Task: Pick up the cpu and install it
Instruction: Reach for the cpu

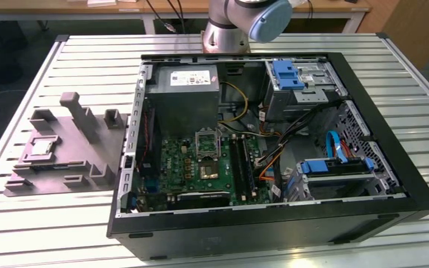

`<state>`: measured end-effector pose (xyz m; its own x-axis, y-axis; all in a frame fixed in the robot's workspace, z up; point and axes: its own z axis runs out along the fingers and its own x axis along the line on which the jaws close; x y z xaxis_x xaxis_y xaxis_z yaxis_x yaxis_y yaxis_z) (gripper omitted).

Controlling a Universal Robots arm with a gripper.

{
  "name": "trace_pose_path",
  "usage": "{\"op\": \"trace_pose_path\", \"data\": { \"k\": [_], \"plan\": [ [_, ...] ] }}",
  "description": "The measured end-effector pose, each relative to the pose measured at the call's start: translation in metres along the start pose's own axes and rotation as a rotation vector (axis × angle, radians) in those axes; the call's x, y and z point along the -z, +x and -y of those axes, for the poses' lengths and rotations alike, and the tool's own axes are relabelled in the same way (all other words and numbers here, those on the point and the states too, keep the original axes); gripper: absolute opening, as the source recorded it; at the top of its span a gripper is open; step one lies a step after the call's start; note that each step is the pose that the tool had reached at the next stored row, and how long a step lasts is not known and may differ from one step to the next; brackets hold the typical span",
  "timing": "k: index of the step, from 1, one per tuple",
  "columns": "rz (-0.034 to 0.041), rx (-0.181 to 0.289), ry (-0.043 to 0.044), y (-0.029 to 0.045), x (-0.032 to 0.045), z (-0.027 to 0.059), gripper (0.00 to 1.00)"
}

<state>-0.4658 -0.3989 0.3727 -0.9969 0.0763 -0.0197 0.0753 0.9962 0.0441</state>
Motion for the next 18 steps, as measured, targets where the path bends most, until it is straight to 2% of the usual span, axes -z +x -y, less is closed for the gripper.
{"op": "trace_pose_path", "data": {
  "k": [18],
  "plan": [
    [0.0, 0.0, 0.0, -0.0043, -0.0001, -0.0003, 0.11]
  ]
}}
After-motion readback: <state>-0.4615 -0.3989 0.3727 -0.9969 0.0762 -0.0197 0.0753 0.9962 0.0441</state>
